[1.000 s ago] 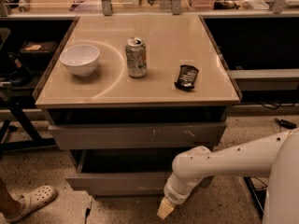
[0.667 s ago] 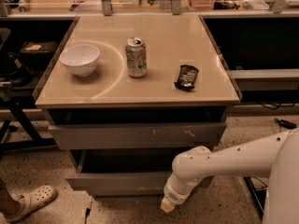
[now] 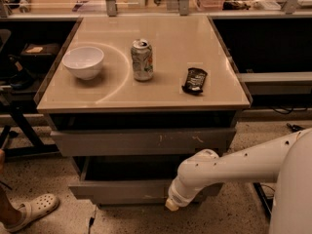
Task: Close middle drawer
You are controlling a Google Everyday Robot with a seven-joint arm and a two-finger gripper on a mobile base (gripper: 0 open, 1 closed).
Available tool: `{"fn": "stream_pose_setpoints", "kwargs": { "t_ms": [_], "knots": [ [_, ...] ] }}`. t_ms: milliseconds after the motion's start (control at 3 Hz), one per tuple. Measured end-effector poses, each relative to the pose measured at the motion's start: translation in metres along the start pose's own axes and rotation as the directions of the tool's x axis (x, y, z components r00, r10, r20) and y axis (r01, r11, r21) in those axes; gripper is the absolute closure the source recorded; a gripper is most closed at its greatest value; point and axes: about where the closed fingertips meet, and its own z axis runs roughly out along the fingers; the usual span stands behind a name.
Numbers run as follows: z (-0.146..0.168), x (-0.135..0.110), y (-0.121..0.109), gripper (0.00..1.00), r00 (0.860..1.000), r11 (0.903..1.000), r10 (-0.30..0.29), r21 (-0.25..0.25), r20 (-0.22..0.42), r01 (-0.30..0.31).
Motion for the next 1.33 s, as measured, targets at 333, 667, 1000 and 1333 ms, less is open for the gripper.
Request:
{"fn": "stream_pose_setpoints", "kwargs": {
  "t_ms": [333, 667, 1000, 1333],
  "knots": [
    [0.001, -0.009, -0.017, 1.0, 0.999, 0.9981, 0.009, 0.06, 0.034, -0.011],
    [-0.001, -0.025, -0.036, 1.0, 0.998, 0.9936, 0.001, 0.113, 0.056, -0.007],
    [0.001, -0.036, -0.051, 1.0, 0.998, 0.9903, -0.005, 0.139, 0.06, -0.003],
    [0.001, -0.036, -0.051, 0.82, 0.998, 0.9902, -0.006, 0.14, 0.06, -0.003]
  ]
}}
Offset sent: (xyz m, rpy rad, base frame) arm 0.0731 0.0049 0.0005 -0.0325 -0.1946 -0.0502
